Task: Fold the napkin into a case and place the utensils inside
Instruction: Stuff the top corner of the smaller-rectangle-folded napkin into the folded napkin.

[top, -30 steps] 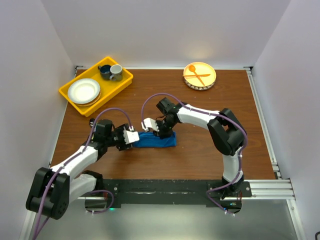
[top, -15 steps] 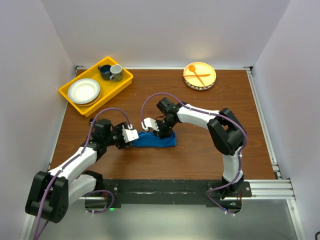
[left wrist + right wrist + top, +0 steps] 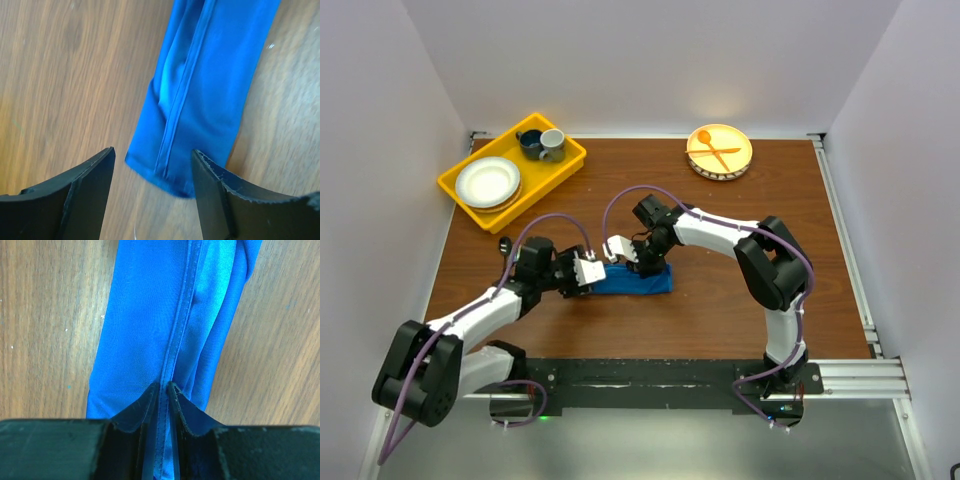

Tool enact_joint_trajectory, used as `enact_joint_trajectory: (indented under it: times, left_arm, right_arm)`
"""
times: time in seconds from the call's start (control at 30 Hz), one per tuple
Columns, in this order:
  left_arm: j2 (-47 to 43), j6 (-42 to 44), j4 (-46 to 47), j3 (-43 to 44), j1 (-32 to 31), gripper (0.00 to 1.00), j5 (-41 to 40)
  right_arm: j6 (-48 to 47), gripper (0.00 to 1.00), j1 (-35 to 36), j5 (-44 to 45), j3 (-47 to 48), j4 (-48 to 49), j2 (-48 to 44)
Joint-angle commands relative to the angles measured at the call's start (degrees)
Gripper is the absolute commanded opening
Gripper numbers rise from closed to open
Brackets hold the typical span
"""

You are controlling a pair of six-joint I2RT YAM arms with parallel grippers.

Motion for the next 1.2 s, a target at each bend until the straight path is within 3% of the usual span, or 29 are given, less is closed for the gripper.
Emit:
enact_joint_trajectory:
  times: [0.0, 0.27, 0.63, 0.93, 1.17]
  left_arm:
    - [1.87, -1.64, 5.47, 1.02, -2.96, 0.67, -1.9]
    - [6.35, -1.65, 9.96, 0.59, -6.3, 0.67, -7.09]
    - [4.78, -3.75, 9.61, 1.81, -7.72, 0.7, -4.1]
    - [-2.43, -1.74, -2.34, 4.36, 3.35, 0.7, 0.81]
    - [-1.65, -1.2, -3.4, 4.28, 4.15, 0.7, 0.29]
  right_arm:
    - [0.61, 0.2, 0.06, 4.26, -3.29, -6.93, 5.78]
    - [0.52, 0.2, -0.03, 4.08, -3.11, -7.11, 5.87]
    - [0.44, 0.2, 0.06, 4.17, -2.94, -7.28, 6.04]
    - [0.35, 0.2, 0.06, 4.08, -2.94, -7.46, 6.13]
    - [0.35, 0.2, 0.06, 4.08, -2.94, -7.55, 6.13]
